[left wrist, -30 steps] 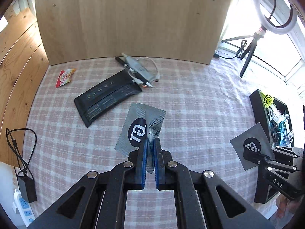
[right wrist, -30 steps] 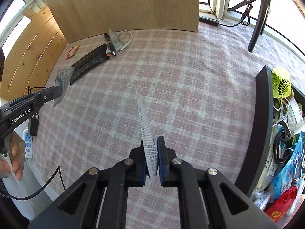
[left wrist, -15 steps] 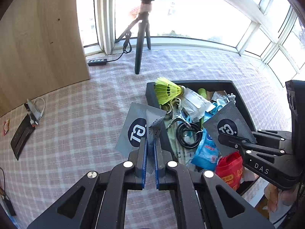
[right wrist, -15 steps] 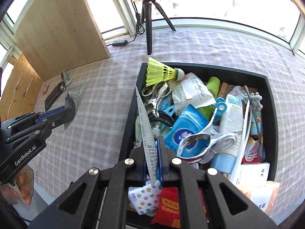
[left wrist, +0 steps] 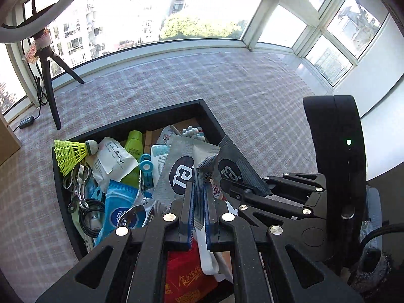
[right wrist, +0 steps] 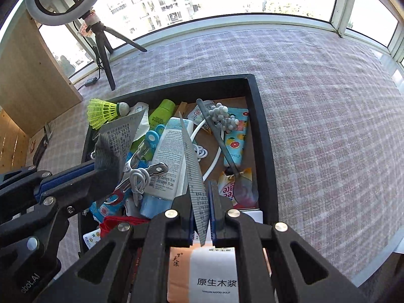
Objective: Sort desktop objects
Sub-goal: 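Carry both grey pouches into the black tray and open both grippers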
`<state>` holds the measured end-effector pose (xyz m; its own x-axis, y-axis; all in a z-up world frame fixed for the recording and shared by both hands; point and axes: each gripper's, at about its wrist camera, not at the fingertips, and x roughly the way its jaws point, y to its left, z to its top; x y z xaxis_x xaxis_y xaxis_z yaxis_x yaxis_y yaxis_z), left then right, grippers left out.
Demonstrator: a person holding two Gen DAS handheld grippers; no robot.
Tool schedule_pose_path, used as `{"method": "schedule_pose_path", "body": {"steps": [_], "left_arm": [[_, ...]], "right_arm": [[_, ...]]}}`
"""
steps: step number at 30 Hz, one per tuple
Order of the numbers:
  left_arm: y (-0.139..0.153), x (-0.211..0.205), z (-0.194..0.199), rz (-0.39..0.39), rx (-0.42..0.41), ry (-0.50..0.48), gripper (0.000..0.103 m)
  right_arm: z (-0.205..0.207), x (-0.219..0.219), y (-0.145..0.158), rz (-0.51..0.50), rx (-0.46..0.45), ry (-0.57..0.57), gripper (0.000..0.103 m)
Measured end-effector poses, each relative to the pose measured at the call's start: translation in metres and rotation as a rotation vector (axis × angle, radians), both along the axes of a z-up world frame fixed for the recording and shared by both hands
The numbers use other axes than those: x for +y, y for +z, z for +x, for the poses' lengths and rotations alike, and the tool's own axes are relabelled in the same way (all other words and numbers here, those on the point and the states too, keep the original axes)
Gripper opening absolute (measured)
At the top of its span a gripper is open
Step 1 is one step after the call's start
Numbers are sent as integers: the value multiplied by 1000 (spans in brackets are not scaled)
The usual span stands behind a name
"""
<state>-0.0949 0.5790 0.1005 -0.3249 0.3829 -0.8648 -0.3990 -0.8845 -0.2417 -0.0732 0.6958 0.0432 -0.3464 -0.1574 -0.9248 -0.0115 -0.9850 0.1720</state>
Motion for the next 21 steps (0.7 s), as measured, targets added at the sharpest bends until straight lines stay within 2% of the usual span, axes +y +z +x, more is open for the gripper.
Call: {"method": "schedule_pose_path", "body": {"steps": [3, 8, 12, 14, 21], "left_arm": [[-6, 12, -6, 21, -36, -6, 5], [-13, 24, -10, -14, -40, -2, 7], [-15, 19, -15, -37, -38, 32, 24], [-15, 15, -16, -37, -36, 42, 24], [-14, 1, -16, -56, -24, 63, 24]], "right_arm": [[0, 16, -4, -11, -13, -27, 9], [1, 29, -9, -26, -29, -44, 10], [-3, 36, -10, -41, -45, -56, 11], [-2, 38, -9, -40, -41, -62, 15], [-4, 39, -4, -35, -34, -62, 17]]}}
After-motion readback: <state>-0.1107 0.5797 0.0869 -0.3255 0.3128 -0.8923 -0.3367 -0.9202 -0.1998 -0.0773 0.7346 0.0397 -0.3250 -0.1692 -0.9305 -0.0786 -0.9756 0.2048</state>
